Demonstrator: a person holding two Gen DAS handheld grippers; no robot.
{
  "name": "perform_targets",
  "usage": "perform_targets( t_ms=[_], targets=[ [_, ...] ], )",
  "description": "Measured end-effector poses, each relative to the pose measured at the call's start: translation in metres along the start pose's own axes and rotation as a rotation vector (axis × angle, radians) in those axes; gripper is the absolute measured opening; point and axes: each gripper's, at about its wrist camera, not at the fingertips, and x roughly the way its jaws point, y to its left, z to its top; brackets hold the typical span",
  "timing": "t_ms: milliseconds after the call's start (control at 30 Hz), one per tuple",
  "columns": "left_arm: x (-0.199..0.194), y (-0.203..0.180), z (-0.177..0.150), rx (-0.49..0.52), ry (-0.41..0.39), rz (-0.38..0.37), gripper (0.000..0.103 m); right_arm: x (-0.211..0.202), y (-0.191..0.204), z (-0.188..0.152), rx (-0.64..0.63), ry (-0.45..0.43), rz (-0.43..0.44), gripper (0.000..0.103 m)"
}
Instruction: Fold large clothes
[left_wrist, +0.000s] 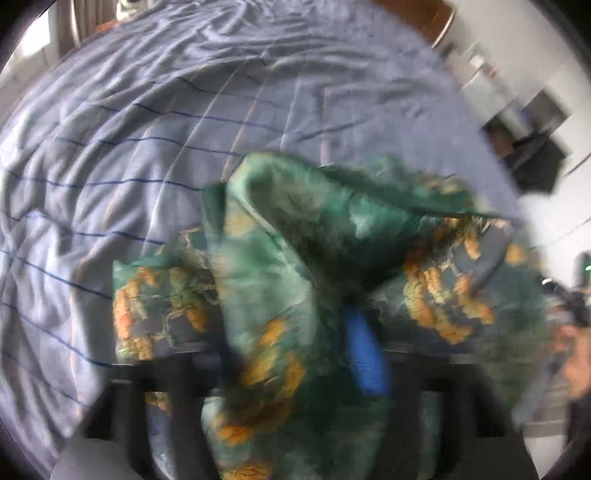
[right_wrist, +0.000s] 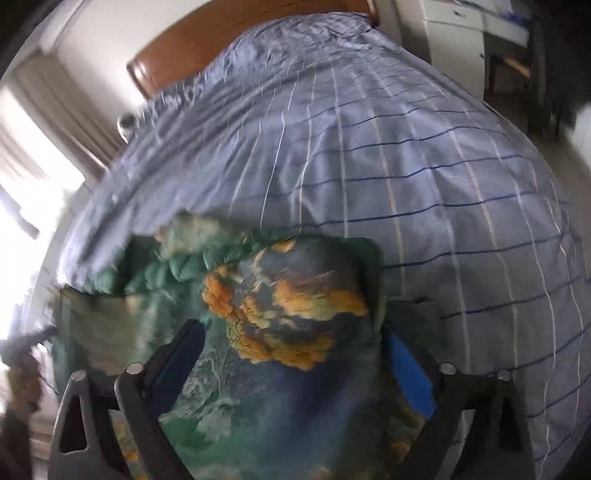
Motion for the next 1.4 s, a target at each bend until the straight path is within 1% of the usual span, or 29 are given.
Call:
perform_targets(
  t_ms=[33, 67, 100, 133, 200, 233, 267, 300, 367, 400, 433, 467, 500, 533, 600, 633, 700, 733, 800, 867, 1033, 1100, 1200, 1400],
  targets=[
    [-0.002, -0.004, -0.001, 0.006, -0.009, 0.046, 0.011, -0.004, 0.005, -0.008, -0.021, 0.0, -0.04, 0.032],
    [-0.008, -0.004, -0.002, 0.0, -0.03, 0.046, 0.009, -0.012, 0.014, -0.015, -0.043, -0.012, -0.125, 0.018],
    [-0.016, -0.003, -0.004, -0.005, -0.057, 0.051, 0.009, -0.019, 0.02, -0.017, -0.052, -0.035, -0.167, 0.017],
    [-0.033, -0.002, -0.004, -0.011, -0.103, 0.06, 0.009, -0.031, 0.027, -0.018, -0.074, -0.071, -0.186, 0.015],
    [-0.055, -0.002, 0.0, -0.017, -0.175, 0.066, 0.008, -0.056, 0.042, -0.019, -0.141, -0.147, -0.225, 0.015],
    [-0.068, -0.004, 0.007, -0.022, -0.225, 0.054, 0.008, -0.067, 0.048, -0.017, -0.17, -0.184, -0.239, 0.015],
    [-0.074, -0.007, 0.012, -0.022, -0.259, 0.061, 0.008, -0.075, 0.054, -0.004, -0.204, -0.239, -0.246, 0.015],
    [-0.079, -0.011, 0.017, -0.016, -0.296, 0.082, 0.008, -0.085, 0.061, 0.002, -0.225, -0.282, -0.248, 0.015],
    [-0.083, -0.022, 0.026, 0.01, -0.381, 0.14, 0.008, -0.097, 0.076, 0.015, -0.261, -0.375, -0.282, 0.015],
    [-0.08, -0.025, 0.029, 0.016, -0.41, 0.16, 0.008, -0.1, 0.081, 0.02, -0.268, -0.411, -0.296, 0.015],
    [-0.071, -0.027, 0.032, 0.021, -0.439, 0.184, 0.009, -0.101, 0.083, 0.024, -0.269, -0.433, -0.307, 0.015],
    [-0.061, -0.028, 0.034, 0.027, -0.446, 0.209, 0.009, -0.095, 0.086, 0.03, -0.269, -0.448, -0.323, 0.015],
    [-0.047, -0.027, 0.036, 0.034, -0.44, 0.236, 0.009, -0.086, 0.087, 0.035, -0.268, -0.449, -0.343, 0.015],
    [-0.026, -0.023, 0.037, 0.036, -0.414, 0.263, 0.009, -0.077, 0.085, 0.037, -0.265, -0.435, -0.365, 0.015],
    [0.009, -0.01, 0.034, 0.02, -0.355, 0.269, 0.01, -0.041, 0.074, 0.037, -0.241, -0.362, -0.399, 0.015],
    [0.026, 0.001, 0.021, -0.001, -0.327, 0.252, 0.01, -0.021, 0.07, 0.034, -0.233, -0.32, -0.412, 0.015],
    [0.041, 0.016, 0.007, -0.039, -0.322, 0.2, 0.014, 0.018, 0.054, 0.021, -0.22, -0.231, -0.414, 0.015],
    [0.046, 0.023, -0.001, -0.064, -0.335, 0.17, 0.014, 0.031, 0.047, 0.014, -0.2, -0.204, -0.395, 0.015],
    [0.049, 0.025, -0.003, -0.074, -0.346, 0.155, 0.015, 0.055, 0.033, 0.003, -0.156, -0.166, -0.356, 0.015],
    [0.054, 0.026, -0.005, -0.077, -0.343, 0.151, 0.016, 0.065, 0.028, 0.002, -0.126, -0.162, -0.34, 0.015],
    [0.061, 0.022, -0.003, -0.079, -0.355, 0.152, 0.017, 0.074, 0.013, 0.001, -0.06, -0.169, -0.282, 0.018],
    [0.062, 0.023, -0.002, -0.081, -0.358, 0.15, 0.017, 0.078, 0.011, -0.001, -0.053, -0.172, -0.277, 0.018],
    [0.061, 0.023, -0.002, -0.084, -0.362, 0.145, 0.018, 0.089, 0.011, 0.005, -0.051, -0.172, -0.281, 0.018],
    [0.058, 0.027, 0.0, -0.095, -0.37, 0.125, 0.02, 0.083, 0.01, 0.006, -0.039, -0.178, -0.268, 0.018]
  ],
)
